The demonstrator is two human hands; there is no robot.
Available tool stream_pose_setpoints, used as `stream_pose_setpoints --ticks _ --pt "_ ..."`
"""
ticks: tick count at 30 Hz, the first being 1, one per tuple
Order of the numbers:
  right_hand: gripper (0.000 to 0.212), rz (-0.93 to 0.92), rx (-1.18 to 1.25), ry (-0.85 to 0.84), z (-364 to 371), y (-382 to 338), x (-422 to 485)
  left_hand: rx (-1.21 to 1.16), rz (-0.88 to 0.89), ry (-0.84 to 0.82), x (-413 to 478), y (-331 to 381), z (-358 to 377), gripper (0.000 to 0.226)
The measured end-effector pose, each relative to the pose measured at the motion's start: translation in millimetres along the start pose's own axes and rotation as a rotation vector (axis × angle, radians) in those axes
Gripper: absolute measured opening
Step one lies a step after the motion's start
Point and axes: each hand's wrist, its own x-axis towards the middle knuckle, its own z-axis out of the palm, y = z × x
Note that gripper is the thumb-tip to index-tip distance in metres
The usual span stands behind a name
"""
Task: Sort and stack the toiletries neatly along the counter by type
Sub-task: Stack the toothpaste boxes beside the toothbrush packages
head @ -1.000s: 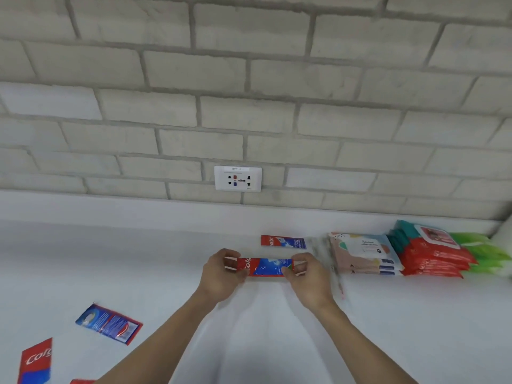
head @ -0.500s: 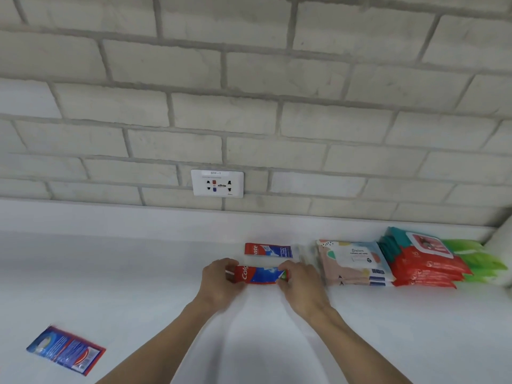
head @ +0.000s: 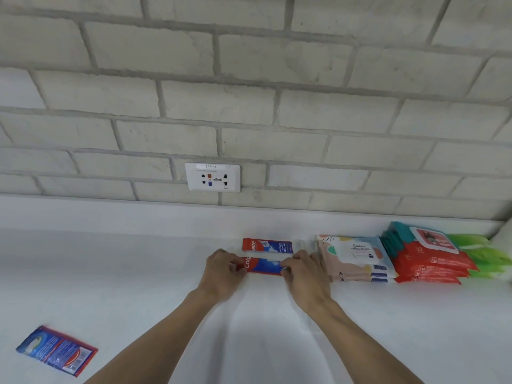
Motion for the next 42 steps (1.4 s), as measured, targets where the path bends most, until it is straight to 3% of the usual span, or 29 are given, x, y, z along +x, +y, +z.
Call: stream_pose_setpoints --ticks 26,42 --pt "0.028 0.031 0.034 0.024 4.4 4.2 19.4 -0.064 0.025 0.036 10.7 1.4 8.7 0.022" --pt "0.020 -0.018 0.353 0.135 -26.7 -53.9 -40.6 -0.085 0.171 0.035 -71.6 -6.5 -53.4 0.021"
